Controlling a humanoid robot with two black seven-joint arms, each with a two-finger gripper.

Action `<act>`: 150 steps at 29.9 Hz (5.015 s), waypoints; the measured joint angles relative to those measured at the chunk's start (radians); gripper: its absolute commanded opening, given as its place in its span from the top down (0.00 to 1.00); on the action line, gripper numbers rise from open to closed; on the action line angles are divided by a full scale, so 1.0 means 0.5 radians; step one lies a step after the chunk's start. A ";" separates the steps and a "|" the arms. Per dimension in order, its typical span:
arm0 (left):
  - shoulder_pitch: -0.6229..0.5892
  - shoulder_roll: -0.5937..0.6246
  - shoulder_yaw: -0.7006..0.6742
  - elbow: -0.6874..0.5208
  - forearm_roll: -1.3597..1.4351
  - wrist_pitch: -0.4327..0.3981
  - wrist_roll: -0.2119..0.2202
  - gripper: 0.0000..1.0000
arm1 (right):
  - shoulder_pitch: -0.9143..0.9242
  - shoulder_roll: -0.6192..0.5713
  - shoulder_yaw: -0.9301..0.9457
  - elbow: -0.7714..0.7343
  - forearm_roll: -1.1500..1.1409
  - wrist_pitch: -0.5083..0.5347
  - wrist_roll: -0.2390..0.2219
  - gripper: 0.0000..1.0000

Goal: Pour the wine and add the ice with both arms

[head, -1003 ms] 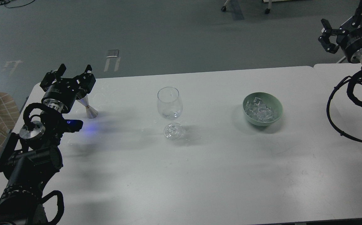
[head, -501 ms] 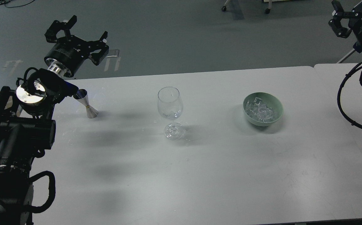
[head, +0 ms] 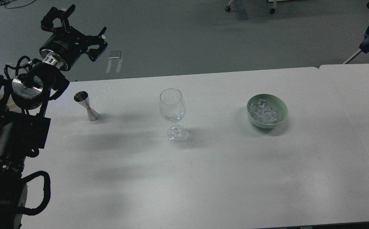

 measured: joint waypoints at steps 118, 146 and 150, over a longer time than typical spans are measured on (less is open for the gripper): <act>0.297 0.001 -0.024 -0.359 -0.034 0.152 -0.002 0.02 | 0.253 0.141 -2.019 0.350 -2.261 0.129 -0.043 0.58; 0.304 0.002 -0.032 -0.358 -0.038 0.140 -0.041 0.02 | 0.200 0.163 -2.007 0.296 -2.262 0.063 -0.044 0.57; 0.304 0.003 -0.032 -0.356 -0.038 0.140 -0.041 0.02 | 0.201 0.180 -2.007 0.290 -2.262 0.034 -0.048 0.57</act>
